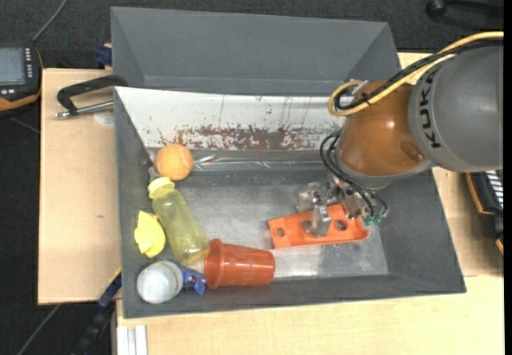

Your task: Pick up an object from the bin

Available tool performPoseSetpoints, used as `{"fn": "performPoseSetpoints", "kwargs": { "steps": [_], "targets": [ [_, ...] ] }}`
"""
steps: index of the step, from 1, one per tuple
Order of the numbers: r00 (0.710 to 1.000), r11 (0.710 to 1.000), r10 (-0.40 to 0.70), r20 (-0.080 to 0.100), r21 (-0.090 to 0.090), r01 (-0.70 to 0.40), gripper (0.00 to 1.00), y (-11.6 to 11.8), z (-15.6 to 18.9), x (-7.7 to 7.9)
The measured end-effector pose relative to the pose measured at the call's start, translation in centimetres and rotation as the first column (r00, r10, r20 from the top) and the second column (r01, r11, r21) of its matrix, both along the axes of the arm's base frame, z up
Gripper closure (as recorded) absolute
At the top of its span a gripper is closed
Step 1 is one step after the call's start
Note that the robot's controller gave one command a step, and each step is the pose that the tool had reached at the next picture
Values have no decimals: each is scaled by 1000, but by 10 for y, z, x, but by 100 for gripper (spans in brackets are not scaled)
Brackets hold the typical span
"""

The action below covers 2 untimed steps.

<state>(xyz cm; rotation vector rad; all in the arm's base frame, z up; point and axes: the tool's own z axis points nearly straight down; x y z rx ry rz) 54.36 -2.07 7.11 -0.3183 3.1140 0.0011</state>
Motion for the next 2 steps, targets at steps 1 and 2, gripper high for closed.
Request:
{"fn": "performPoseSetpoints", "kwargs": {
  "steps": [1, 2],
  "targets": [
    [998, 998, 62, 2, -1, -62, 100, -7, 0, 42],
    [999, 999, 43, 7, 0, -43, 100, -11, 118, 58]
  ]
}}
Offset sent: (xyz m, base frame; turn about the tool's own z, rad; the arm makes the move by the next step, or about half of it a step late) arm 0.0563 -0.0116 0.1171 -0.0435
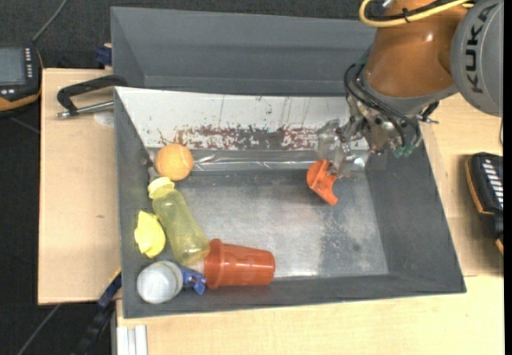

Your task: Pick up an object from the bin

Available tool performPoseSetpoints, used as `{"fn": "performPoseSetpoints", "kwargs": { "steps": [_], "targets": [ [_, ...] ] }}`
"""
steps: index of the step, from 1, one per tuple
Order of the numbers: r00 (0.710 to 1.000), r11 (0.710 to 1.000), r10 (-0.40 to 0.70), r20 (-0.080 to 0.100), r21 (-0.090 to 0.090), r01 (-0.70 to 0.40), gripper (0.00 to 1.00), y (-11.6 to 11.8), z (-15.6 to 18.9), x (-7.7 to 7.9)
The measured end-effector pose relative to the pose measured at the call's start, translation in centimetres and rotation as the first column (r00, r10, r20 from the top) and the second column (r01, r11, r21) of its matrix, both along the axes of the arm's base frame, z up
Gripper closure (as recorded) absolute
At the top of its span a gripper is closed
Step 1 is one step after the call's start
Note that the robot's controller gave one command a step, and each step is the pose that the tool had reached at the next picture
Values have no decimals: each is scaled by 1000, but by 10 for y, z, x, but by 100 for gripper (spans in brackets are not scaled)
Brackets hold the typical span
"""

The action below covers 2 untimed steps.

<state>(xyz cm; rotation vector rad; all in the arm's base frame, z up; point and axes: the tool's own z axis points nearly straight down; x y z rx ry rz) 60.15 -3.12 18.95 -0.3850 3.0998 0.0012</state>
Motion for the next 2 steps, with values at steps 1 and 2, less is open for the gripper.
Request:
{"fn": "performPoseSetpoints", "kwargs": {
  "steps": [1, 2],
  "targets": [
    [1000, 1000, 0, 0, 0, 0, 100, 0, 0, 0],
    [1000, 1000, 13, 0, 1, -13, 100, -2, 28, -12]
  ]
}}
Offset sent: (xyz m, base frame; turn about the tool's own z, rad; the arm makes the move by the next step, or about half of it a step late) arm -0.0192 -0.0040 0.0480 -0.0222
